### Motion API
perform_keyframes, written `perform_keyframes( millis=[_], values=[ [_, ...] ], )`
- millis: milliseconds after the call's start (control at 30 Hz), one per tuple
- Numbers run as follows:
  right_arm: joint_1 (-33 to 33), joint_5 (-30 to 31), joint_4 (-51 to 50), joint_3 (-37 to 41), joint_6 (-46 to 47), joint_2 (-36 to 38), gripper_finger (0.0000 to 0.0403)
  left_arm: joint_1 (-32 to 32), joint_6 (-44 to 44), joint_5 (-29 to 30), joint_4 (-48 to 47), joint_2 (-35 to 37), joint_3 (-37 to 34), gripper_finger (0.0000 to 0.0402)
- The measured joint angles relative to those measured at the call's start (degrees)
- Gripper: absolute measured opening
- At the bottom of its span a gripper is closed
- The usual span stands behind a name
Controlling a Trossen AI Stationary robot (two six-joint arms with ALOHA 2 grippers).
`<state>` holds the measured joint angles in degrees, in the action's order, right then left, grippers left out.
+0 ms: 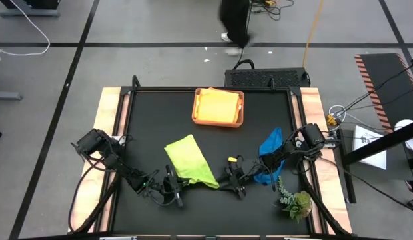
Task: Fold microfiber towels
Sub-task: Fold the green towel
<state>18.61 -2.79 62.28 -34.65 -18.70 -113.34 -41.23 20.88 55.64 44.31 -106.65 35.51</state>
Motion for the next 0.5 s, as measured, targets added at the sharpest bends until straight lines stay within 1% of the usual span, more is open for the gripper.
perform_keyframes(
  millis=[133,333,367,500],
  values=[
    [0.0,0.0,0.0,0.0,0.2,0.0,0.0103,0.0,-0.1,-0.3,0.0,0.0,0.0,0.0000],
    [0.6,-0.2,0.0,0.0,3.9,0.0,0.0013,0.0,-2.1,-4.0,0.1,0.0,0.1,0.0000],
    [0.8,-0.2,0.0,0.0,4.3,0.1,0.0007,0.0,-2.3,-4.5,0.1,0.0,0.2,0.0000],
    [2.1,-0.2,-0.4,0.0,6.7,1.9,0.0006,0.0,-4.1,-8.2,0.0,0.3,0.8,0.0000]
  ],
)
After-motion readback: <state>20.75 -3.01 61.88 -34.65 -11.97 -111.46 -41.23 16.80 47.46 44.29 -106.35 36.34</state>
